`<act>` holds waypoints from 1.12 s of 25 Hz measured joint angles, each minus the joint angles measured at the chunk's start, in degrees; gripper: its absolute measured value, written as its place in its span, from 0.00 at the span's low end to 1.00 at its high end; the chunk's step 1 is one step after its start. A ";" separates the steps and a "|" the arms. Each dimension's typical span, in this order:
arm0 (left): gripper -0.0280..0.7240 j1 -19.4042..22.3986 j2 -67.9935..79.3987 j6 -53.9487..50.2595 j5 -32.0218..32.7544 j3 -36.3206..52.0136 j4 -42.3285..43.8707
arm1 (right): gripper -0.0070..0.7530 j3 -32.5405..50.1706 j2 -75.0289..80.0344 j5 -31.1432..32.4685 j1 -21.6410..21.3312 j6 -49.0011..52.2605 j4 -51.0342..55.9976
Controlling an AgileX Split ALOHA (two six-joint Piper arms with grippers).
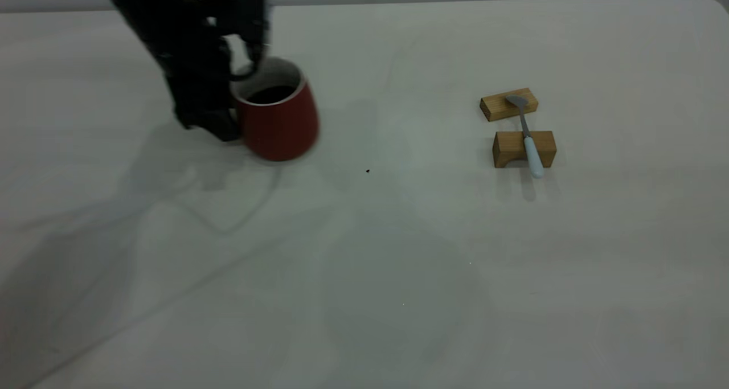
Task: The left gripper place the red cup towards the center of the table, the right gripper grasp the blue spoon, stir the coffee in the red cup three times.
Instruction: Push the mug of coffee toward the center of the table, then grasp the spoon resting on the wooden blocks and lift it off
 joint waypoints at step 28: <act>0.78 -6.36 -37.53 -48.39 25.16 0.05 12.98 | 0.32 0.00 0.00 0.00 0.00 0.00 0.00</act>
